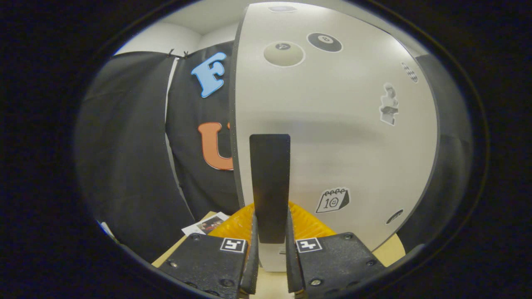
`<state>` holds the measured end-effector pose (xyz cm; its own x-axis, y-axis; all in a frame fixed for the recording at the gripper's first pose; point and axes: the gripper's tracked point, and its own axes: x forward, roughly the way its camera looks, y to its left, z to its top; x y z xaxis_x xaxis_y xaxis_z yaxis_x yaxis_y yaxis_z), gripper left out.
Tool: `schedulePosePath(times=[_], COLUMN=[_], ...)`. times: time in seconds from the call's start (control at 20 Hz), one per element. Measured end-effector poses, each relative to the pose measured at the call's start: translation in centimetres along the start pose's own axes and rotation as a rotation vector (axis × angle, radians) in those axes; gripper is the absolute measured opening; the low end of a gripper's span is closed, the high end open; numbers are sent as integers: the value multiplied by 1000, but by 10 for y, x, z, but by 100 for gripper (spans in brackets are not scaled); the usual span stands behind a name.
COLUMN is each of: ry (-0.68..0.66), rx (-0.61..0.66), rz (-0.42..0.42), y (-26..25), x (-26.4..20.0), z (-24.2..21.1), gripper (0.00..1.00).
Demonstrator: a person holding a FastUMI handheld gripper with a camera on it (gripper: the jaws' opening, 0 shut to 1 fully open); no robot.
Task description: Open the shoe cabinet door, grab the shoes and put them into the shoe cabinet, then close the shoe cabinet door.
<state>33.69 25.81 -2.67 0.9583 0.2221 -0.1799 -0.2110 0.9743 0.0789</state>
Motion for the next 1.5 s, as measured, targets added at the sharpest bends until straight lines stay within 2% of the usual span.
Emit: schedulePosePath(times=[0.25,0.4,0.7,1.0,1.5], ry=[-8,-18,-29,-37,-28], rx=[-40,-10,6,-38,6], rz=[28,44,1,-92,-202], y=[-13,-29,-81,-129,-205], x=[-70,-116,-188,-234,-281], z=[-14,-21,-38,-47,-53], gripper=[30,29,26,21,10])
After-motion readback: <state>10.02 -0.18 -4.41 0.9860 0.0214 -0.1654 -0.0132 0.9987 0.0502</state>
